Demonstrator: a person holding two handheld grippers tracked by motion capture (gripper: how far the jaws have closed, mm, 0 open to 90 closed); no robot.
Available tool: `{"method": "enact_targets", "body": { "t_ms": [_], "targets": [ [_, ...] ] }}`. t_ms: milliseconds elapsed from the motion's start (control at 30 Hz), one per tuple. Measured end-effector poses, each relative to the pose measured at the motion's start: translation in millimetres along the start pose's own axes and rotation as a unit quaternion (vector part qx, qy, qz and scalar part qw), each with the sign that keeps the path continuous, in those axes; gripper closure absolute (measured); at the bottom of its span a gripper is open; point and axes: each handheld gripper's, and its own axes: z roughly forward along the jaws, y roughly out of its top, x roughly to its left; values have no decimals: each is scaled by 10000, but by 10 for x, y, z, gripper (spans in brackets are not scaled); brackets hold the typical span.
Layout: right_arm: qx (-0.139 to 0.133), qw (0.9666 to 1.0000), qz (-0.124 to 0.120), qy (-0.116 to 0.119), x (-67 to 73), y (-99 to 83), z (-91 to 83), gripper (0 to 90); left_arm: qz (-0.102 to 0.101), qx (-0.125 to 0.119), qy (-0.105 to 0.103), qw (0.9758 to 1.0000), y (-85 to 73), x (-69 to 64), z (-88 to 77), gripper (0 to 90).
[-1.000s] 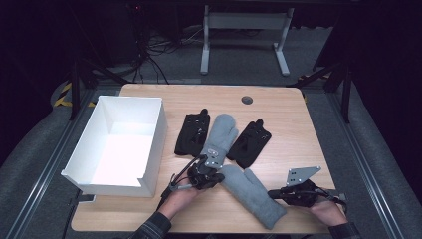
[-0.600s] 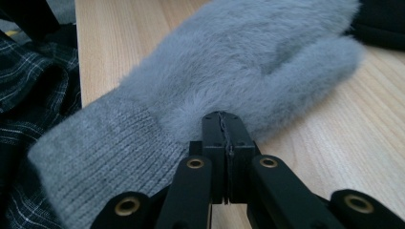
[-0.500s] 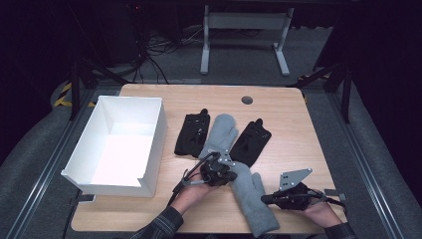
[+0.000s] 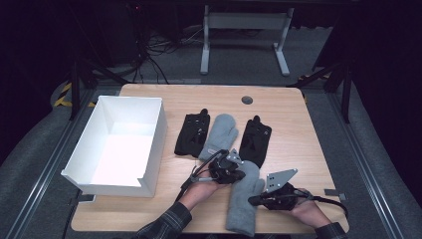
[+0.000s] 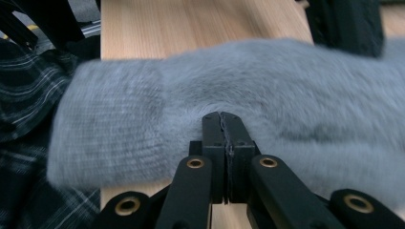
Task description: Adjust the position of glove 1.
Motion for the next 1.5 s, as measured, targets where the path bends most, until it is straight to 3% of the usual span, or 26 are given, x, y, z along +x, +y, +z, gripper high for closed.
{"method": "enact_targets", "body": {
  "t_ms": [133, 267, 400, 533, 633, 800, 833, 933, 1133, 1333, 1500],
  "targets": [
    [-76, 10000, -28, -29, -35, 85, 90, 900, -63, -35, -35, 10000, -5, 29, -6, 870],
    [-196, 9998, -80, -58, -48, 149, 135, 900, -62, -59, 66, 9999, -16, 39, -61, 841],
    [-350, 9986, -14, -391, -115, 171, -7, 900, -95, -46, 117, 9999, -38, 14, -238, 844],
    [-509, 9959, 108, -736, -234, 199, -107, 900, -79, -115, 113, 9998, -106, -103, -417, 855],
    [-590, 9933, 208, -967, -363, 226, -143, 900, -123, -262, -14, 9996, -173, -218, -519, 866],
    [-610, 9897, 392, -1238, -587, 250, -142, 900, -41, -299, -268, 9992, -210, -420, -557, 869],
    [-594, 9894, 426, -1252, -628, 254, -128, 900, -81, -346, -420, 9985, -221, -455, -534, 869],
    [-581, 9890, 504, -1267, -731, 263, -62, 900, -38, -182, -474, 9987, -252, -540, -425, 869],
    [-288, 9904, 518, -1251, -810, 239, 72, 900, 128, 347, -277, 9989, -298, -568, -197, 894],
    [-38, 9915, 472, -1209, -767, 198, 93, 900, 111, 506, -222, 9984, -359, -485, -262, 898],
    [-44, 9920, 523, -1148, -732, 115, 41, 900, 97, 538, -28, 9985, -396, -385, -350, 898]
  ]
}}
